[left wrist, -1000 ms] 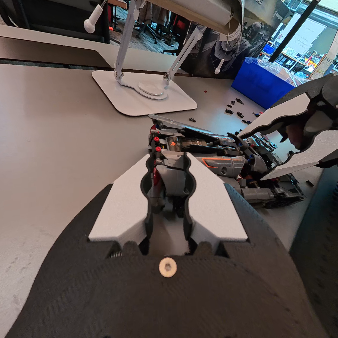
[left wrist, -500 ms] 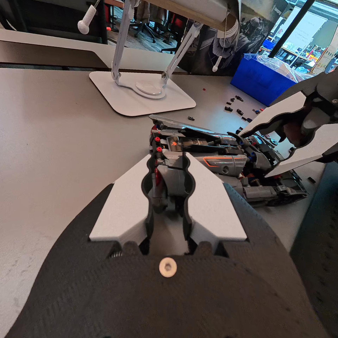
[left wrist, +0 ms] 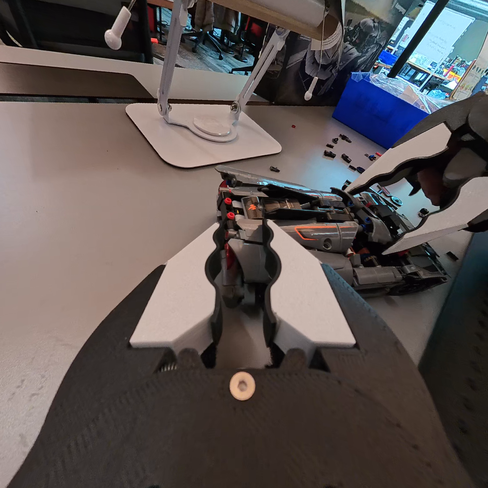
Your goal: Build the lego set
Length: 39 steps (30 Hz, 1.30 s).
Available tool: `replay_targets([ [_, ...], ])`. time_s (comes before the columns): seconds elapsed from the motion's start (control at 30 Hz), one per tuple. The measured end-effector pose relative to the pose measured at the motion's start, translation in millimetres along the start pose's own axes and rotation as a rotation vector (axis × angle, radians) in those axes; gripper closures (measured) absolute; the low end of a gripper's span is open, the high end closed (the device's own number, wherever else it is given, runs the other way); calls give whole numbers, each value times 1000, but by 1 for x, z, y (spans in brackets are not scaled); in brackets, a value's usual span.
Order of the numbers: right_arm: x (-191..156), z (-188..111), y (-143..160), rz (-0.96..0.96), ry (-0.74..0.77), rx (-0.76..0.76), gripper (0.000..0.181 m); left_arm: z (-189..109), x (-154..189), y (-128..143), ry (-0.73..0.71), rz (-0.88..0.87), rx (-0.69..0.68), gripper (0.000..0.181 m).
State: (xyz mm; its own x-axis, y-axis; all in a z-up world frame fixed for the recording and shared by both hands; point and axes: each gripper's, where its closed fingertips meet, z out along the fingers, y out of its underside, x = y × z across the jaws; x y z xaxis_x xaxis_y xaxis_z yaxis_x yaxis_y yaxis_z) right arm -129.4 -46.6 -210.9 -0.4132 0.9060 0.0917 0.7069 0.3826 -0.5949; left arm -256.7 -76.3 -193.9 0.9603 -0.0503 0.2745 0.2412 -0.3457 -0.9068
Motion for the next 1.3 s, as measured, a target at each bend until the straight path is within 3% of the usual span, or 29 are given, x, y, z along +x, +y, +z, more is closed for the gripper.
replay_targets([
  [0.7, 2, -1, -3, -87, 67, 56, 116, 0, 4, 1, 11, 8, -8, 156],
  [1.3, 2, -2, -5, 37, 65, 38, 116, 1, 5, 2, 12, 5, -8, 156],
])
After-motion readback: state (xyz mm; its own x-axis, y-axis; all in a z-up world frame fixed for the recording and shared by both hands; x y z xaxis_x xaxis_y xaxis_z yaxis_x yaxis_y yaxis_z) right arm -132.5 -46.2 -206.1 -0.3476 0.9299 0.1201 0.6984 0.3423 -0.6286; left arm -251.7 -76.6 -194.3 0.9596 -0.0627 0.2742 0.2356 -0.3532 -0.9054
